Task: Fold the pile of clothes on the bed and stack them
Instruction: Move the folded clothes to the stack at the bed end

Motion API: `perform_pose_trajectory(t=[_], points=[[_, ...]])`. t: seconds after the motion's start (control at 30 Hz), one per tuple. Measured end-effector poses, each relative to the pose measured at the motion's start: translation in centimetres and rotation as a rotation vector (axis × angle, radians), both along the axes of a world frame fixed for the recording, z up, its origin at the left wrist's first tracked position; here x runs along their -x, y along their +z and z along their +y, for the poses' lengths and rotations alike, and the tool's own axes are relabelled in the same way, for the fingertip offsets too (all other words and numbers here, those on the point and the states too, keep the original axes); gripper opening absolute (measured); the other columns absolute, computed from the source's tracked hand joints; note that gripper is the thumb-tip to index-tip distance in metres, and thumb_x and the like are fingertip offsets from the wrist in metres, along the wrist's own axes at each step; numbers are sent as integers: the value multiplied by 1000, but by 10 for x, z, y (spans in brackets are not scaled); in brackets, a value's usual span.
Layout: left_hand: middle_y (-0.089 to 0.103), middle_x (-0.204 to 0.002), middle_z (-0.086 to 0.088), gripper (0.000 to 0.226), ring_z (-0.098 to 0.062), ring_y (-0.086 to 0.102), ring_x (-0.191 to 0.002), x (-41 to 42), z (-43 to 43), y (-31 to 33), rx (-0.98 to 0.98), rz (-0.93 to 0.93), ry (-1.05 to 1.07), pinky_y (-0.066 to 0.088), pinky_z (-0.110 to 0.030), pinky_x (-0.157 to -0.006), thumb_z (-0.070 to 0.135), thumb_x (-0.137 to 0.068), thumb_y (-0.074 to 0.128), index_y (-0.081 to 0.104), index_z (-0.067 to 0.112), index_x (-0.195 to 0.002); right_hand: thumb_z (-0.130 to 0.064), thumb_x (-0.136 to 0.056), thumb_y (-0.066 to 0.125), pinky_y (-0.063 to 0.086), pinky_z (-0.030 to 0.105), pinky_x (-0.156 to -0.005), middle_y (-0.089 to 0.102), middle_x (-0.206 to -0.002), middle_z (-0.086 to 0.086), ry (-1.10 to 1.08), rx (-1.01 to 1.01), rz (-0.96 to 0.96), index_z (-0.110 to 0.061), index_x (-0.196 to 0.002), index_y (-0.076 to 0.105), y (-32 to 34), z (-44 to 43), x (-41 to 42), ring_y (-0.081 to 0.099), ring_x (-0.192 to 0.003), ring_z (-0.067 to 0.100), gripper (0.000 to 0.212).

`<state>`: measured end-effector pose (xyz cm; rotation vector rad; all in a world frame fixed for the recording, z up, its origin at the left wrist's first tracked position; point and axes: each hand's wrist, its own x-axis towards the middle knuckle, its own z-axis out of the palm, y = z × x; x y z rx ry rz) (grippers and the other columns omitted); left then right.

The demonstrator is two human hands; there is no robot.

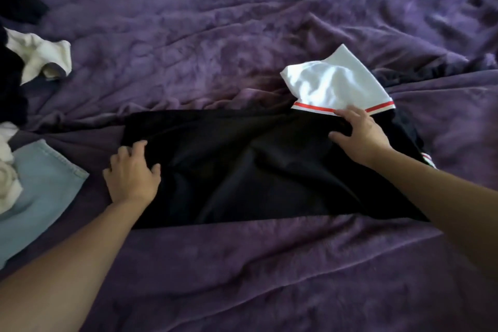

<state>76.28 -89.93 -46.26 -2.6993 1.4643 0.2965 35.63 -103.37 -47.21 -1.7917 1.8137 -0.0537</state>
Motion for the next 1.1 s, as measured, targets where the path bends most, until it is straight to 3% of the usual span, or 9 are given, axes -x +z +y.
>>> perform_pose_trajectory(t=[0.13, 0.3, 0.43, 0.57, 0.67, 0.77, 0.83, 0.97, 1.1], points=[[62, -105, -23, 28, -45, 54, -100, -34, -29, 13, 293, 47, 32, 44, -52, -84, -1, -79, 57, 67, 9, -103, -38, -84, 69, 32, 43, -110, 23, -158, 1, 17, -72, 110, -29, -141, 46, -1, 2, -6, 30, -141, 26, 61], [51, -113, -22, 34, -44, 45, -108, -35, -74, 31, 379, -27, -72, 38, -53, -89, 5, -76, 61, 62, 13, -109, -28, -84, 67, 39, 38, -101, 46, -142, 8, -80, 113, 131, -18, -128, 59, 20, -14, -22, 47, -126, 29, 46], [52, -119, -12, 37, -36, 49, -109, 35, -55, 9, 140, 171, -481, 45, -47, -87, 19, -81, 65, 63, 19, -117, -26, -83, 68, 36, 41, -102, 50, -136, 13, -248, 226, 141, -14, -129, 54, 34, -56, -24, 45, -126, 33, 49], [27, -151, -9, 48, -30, 26, -138, 78, -31, -37, -112, 148, -531, 31, -43, -108, 34, -93, 54, 41, 29, -139, -40, -77, 77, 42, 37, -94, 58, -126, 18, -408, 74, 169, -1, -126, 52, 28, -112, -11, 54, -117, 35, 68], [27, -152, -14, 47, -33, 23, -141, 78, -28, -51, -106, 93, -525, 28, -47, -109, 30, -92, 57, 44, 27, -137, -42, -67, 84, 48, 33, -72, 62, -104, 10, -612, -62, -18, 0, -117, 53, 17, -135, -11, 61, -92, 27, 72], [28, -151, -12, 47, -32, 24, -140, 76, -28, -54, -121, 72, -547, 30, -46, -108, 31, -91, 58, 45, 28, -136, -17, -66, 84, 42, 26, -48, 55, -74, 2, -713, -155, -222, -7, -89, 57, 15, -145, -15, 56, -63, 19, 37], [30, -150, -10, 48, -30, 25, -139, 75, -33, -49, -130, 97, -548, 31, -46, -107, 32, -90, 59, 46, 29, -136, 2, -66, 74, 52, 34, -54, 59, -74, 7, -737, -180, -403, -7, -80, 61, 25, -149, -13, 61, -69, 25, 21], [30, -149, -5, 49, -26, 28, -136, 76, -43, -35, -189, 131, -508, 34, -44, -105, 33, -89, 61, 45, 31, -135, 5, -66, 70, 40, 13, -47, 56, -52, -8, -261, 150, -385, -6, -78, 68, 64, -113, 7, 51, -49, 5, 15], [32, -146, -5, 49, -26, 32, -133, 80, -50, -19, -258, 140, -464, 37, -42, -102, 33, -89, 62, 46, 28, -135, 10, -57, 59, 44, 22, -77, 70, -82, 2, 446, 272, -100, -15, -64, 67, 67, -24, 43, 66, -86, 21, 27]])
